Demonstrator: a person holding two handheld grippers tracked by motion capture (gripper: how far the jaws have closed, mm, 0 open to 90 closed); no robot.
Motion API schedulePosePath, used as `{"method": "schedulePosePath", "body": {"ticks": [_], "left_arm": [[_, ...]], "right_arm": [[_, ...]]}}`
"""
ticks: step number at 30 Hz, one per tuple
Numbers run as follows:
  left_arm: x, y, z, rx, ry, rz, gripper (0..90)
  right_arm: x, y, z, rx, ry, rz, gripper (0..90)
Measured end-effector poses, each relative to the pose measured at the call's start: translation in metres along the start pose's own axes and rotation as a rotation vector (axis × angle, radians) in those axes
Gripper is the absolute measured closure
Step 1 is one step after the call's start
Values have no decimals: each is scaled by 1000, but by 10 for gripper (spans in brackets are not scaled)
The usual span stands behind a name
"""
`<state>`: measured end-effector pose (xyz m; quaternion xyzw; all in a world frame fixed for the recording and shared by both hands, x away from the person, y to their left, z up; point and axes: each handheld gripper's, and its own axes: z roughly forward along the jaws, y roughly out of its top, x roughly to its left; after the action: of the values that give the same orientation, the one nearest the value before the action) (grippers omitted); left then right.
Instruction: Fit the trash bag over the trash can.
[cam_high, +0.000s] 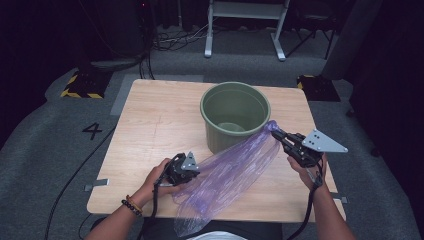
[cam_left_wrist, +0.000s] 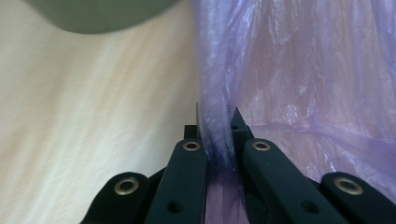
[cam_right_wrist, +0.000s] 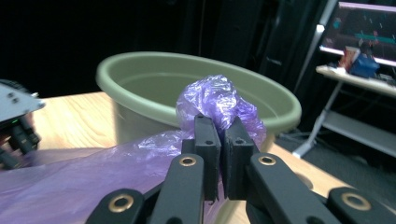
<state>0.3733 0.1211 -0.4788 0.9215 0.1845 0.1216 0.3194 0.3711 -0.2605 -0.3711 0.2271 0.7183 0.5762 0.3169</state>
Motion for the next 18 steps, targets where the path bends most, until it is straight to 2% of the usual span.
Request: {"method": "schedulePosePath", "body": {"ticks": [2,3,4,5,7,8,9,11,12,14,15,16,17,18], "left_arm": [[6,-6,-19,-74,29,-11,896],[6,-6,-19,-74,29,-11,897],[8,-8,-26,-94,42,-17,897],[12,-14,-41,-144,42,-18,897],[14,-19,-54,-184,65,-28,897],[14,-19,-54,-184,65,-28,897],[16,-24,-67,-227,79,-46,897],[19,-29,-79,-258,98,-63,897],[19,-29,-79,-258,98,-63,897],[23,-32,-88,-287,124,-80,897],[28,-34,-96,-310,144,-95,897],[28,-34,-96,-310,144,-95,897],[32,-35,-101,-321,168,-99,897],[34,-35,-104,-329,174,-105,896]], "right_arm": [[4,6,-4,-22,21,-20,870],[6,9,-7,-36,33,-30,870],[8,13,-9,-48,45,-42,871],[11,17,-11,-59,57,-51,871],[16,24,-14,-83,82,-78,872],[19,29,-16,-92,90,-92,872],[22,33,-16,-101,94,-106,872],[25,42,-16,-118,109,-127,873],[27,46,-14,-118,114,-136,873],[28,54,-8,-118,111,-160,873],[28,58,-3,-119,112,-165,873],[27,61,1,-118,114,-168,872],[26,65,7,-115,115,-171,872],[24,68,12,-108,114,-174,872]]}}
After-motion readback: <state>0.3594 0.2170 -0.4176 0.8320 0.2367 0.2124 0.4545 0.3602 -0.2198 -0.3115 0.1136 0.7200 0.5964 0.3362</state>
